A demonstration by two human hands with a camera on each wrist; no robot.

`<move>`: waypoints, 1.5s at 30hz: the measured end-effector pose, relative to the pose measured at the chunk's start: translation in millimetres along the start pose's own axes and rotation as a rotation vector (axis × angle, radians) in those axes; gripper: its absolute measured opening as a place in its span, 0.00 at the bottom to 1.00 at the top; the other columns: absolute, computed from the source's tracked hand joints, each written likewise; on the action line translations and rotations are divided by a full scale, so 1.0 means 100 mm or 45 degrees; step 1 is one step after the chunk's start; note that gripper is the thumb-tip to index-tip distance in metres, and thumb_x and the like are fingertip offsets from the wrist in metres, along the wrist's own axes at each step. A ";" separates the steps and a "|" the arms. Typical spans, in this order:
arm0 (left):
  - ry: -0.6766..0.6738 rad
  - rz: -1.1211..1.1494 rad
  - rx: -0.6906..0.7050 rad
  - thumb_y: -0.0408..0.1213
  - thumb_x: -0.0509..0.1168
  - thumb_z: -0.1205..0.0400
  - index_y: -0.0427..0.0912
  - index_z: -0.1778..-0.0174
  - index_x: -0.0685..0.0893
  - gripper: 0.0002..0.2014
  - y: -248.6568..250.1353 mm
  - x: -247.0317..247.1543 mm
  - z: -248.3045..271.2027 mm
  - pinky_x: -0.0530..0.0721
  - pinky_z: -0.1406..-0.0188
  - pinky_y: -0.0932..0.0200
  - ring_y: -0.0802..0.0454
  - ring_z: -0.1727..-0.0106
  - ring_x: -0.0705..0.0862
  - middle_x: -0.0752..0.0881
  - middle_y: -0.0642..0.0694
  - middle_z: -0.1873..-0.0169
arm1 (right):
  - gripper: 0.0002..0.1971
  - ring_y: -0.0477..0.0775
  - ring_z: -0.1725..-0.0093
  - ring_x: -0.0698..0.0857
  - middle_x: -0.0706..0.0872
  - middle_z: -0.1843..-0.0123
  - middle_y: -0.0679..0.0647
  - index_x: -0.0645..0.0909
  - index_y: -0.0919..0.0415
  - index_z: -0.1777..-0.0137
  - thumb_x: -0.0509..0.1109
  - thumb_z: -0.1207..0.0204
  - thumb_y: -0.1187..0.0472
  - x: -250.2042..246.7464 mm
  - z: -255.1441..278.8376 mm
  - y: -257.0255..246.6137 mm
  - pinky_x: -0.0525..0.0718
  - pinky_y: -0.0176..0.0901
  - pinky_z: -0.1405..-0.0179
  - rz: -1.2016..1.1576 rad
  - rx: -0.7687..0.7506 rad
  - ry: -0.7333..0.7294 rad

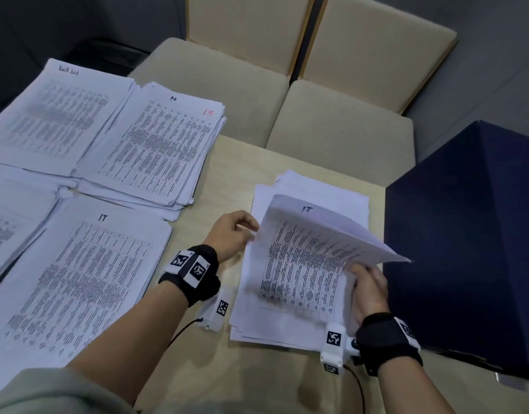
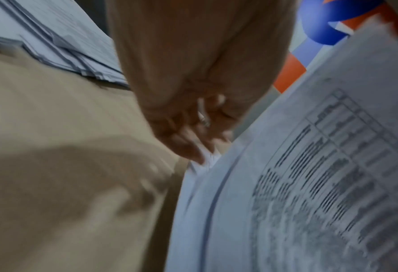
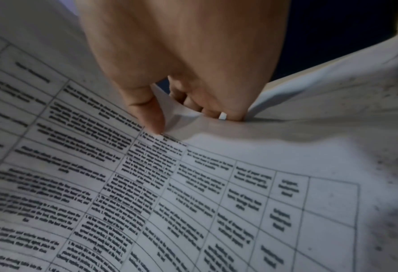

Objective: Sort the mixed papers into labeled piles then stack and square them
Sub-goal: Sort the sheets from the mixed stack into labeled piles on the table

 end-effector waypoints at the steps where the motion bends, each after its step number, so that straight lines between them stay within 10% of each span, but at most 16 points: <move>1: 0.096 -0.169 -0.046 0.26 0.66 0.22 0.44 0.60 0.83 0.07 -0.05 0.01 -0.03 0.82 0.59 0.56 0.46 0.60 0.85 0.87 0.50 0.62 | 0.13 0.58 0.45 0.84 0.88 0.52 0.59 0.82 0.58 0.56 0.66 0.31 0.77 -0.02 0.00 0.01 0.79 0.53 0.35 -0.037 -0.009 -0.009; 4: 0.150 -0.526 -0.167 0.45 0.76 0.26 0.45 0.63 0.81 0.11 -0.12 0.04 -0.07 0.81 0.63 0.58 0.48 0.63 0.85 0.86 0.49 0.65 | 0.15 0.58 0.50 0.84 0.88 0.59 0.57 0.80 0.59 0.65 0.61 0.32 0.80 -0.05 0.01 -0.04 0.83 0.44 0.49 -0.083 -0.036 0.002; 8: 0.157 -0.651 -0.082 0.38 0.78 0.28 0.40 0.72 0.80 0.14 -0.06 0.05 -0.11 0.70 0.75 0.62 0.48 0.71 0.78 0.81 0.47 0.74 | 0.14 0.49 0.65 0.84 0.85 0.68 0.51 0.73 0.61 0.67 0.58 0.29 0.80 -0.07 0.11 -0.10 0.82 0.36 0.68 0.032 -0.027 0.000; 15: 0.109 -1.311 0.124 0.49 0.57 0.12 0.46 0.61 0.81 0.16 0.21 -0.10 -0.04 0.76 0.64 0.57 0.43 0.60 0.85 0.83 0.45 0.64 | 0.09 0.56 0.59 0.85 0.88 0.62 0.58 0.81 0.64 0.60 0.62 0.27 0.76 -0.08 0.13 -0.08 0.81 0.46 0.55 0.171 -0.018 -0.038; 20: -0.030 -0.766 0.494 0.37 0.70 0.19 0.42 0.72 0.79 0.15 0.19 -0.17 0.05 0.68 0.70 0.55 0.48 0.72 0.74 0.78 0.48 0.77 | 0.10 0.56 0.52 0.82 0.84 0.59 0.58 0.79 0.62 0.61 0.63 0.27 0.76 0.08 0.11 -0.04 0.79 0.46 0.43 0.074 0.048 -0.076; 25: -0.207 -0.091 0.203 0.18 0.67 0.24 0.45 0.60 0.92 0.16 -0.03 -0.16 0.08 0.84 0.57 0.59 0.53 0.64 0.86 0.91 0.46 0.66 | 0.06 0.58 0.49 0.86 0.90 0.57 0.57 0.86 0.63 0.55 0.71 0.28 0.72 0.06 0.02 0.01 0.82 0.47 0.42 0.138 0.029 -0.045; 29: 0.174 -0.464 0.025 0.31 0.68 0.23 0.47 0.53 0.85 0.07 -0.07 -0.10 0.03 0.81 0.58 0.59 0.48 0.57 0.86 0.89 0.50 0.57 | 0.08 0.58 0.57 0.87 0.89 0.58 0.61 0.84 0.64 0.56 0.67 0.27 0.76 0.10 0.09 -0.03 0.84 0.48 0.47 0.064 0.025 -0.047; 33: 0.120 -0.703 -0.143 0.46 0.77 0.27 0.45 0.67 0.73 0.17 -0.10 0.06 0.00 0.67 0.74 0.59 0.50 0.69 0.74 0.78 0.50 0.71 | 0.12 0.54 0.62 0.77 0.78 0.66 0.59 0.76 0.60 0.65 0.62 0.32 0.78 0.06 0.08 -0.03 0.77 0.45 0.58 -0.077 0.003 -0.022; 45: 0.257 -1.447 0.225 0.53 0.52 0.10 0.43 0.62 0.86 0.25 0.27 -0.17 -0.02 0.75 0.77 0.60 0.47 0.77 0.77 0.75 0.48 0.77 | 0.12 0.57 0.64 0.65 0.64 0.65 0.59 0.66 0.60 0.69 0.62 0.36 0.77 0.01 0.06 -0.05 0.67 0.43 0.66 -0.037 0.035 0.026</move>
Point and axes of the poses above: each hand's wrist, its own z-axis away from the middle knuckle, its own x-axis out of the palm, y = z × x, the point moved 2 cm from there along -z, towards the middle knuckle
